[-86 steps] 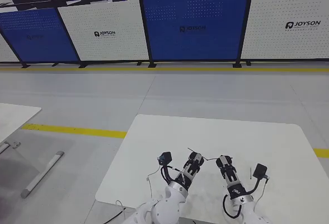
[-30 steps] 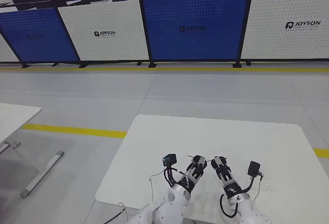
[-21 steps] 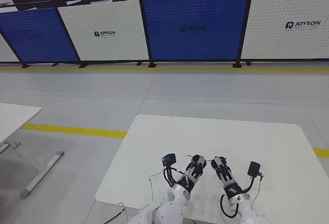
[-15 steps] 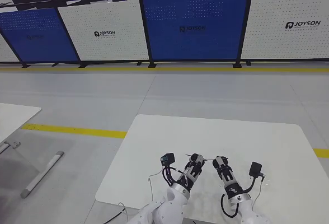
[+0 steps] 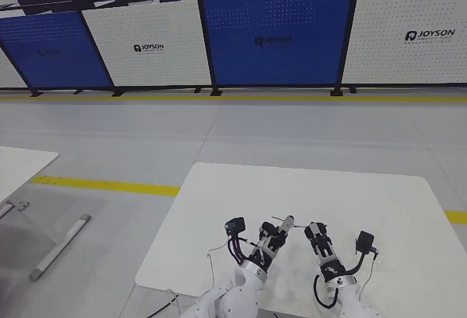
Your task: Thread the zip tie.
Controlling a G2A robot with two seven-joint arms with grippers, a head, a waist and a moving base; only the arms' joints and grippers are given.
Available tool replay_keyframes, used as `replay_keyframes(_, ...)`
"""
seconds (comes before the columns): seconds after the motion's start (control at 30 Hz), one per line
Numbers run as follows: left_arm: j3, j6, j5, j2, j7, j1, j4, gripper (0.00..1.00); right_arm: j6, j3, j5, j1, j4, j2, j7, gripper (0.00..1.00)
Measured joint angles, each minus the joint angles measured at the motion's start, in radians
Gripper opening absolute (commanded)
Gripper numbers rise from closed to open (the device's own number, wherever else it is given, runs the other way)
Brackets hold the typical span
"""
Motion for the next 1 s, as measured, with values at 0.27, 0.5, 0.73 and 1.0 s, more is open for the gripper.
replay_keyframes(0.27, 0.002, -0.006, 0.012, -0.003, -0.011, 0.003, 0.0, 0.03, 0.001, -0.003, -0.013, -0.002, -0.002, -0.002, -0.002, 0.0)
replay_keyframes(0.5, -0.003, -0.002, 0.006, -0.007, -0.014, 0.003, -0.003, 0.0, 0.002, -0.002, -0.019, -0.002, -0.004, -0.003, 0.002, 0.0)
replay_keyframes(0.73, -0.007, -0.006, 0.001, -0.009, -0.031, 0.004, -0.005, 0.0, 0.004, -0.002, -0.032, -0.004, -0.009, -0.004, 0.004, 0.0)
replay_keyframes(1.0, -0.015, -0.028, -0.001, -0.008, -0.055, 0.016, -0.02, 0.0, 0.02, -0.014, -0.04, 0.003, -0.006, -0.006, 0.025, 0.0)
